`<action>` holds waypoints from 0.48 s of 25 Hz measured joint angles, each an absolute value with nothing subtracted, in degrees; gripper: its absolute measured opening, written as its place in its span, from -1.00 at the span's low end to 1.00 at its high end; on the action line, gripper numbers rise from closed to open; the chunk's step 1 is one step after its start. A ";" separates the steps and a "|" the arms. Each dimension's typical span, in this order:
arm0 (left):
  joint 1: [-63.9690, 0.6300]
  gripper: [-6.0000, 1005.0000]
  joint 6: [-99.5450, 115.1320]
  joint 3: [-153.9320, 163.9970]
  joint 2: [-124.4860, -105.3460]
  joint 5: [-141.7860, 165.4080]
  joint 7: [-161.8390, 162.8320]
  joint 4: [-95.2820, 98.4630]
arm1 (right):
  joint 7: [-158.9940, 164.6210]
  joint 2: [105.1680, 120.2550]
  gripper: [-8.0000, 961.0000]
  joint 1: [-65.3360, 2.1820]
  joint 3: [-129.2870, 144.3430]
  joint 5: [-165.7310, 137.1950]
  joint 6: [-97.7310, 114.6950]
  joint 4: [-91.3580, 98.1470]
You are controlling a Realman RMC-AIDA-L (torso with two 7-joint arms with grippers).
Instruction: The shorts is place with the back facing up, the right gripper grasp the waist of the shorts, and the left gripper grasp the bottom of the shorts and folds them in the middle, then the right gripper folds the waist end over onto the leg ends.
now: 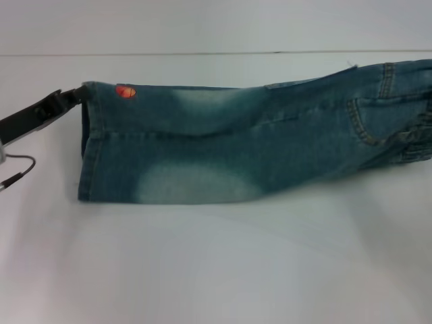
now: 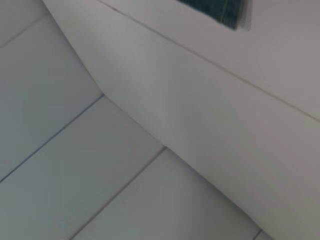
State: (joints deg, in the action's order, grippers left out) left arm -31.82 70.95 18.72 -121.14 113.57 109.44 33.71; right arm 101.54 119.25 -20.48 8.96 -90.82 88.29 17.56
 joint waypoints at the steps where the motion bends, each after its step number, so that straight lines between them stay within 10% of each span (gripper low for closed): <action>1: -32.32 -0.96 69.68 18.72 -121.38 113.26 108.85 33.39 | 101.28 119.34 -0.80 -20.52 8.96 -90.02 87.58 17.20; 12: -36.68 -0.97 64.22 20.15 -121.82 112.04 107.74 33.05 | 98.91 119.39 -0.77 -22.93 8.96 -86.34 79.59 15.66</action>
State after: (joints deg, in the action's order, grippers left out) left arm -36.68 64.22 20.15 -121.82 112.04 107.74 33.05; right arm 98.91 119.39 -22.93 8.96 -86.34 79.59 15.66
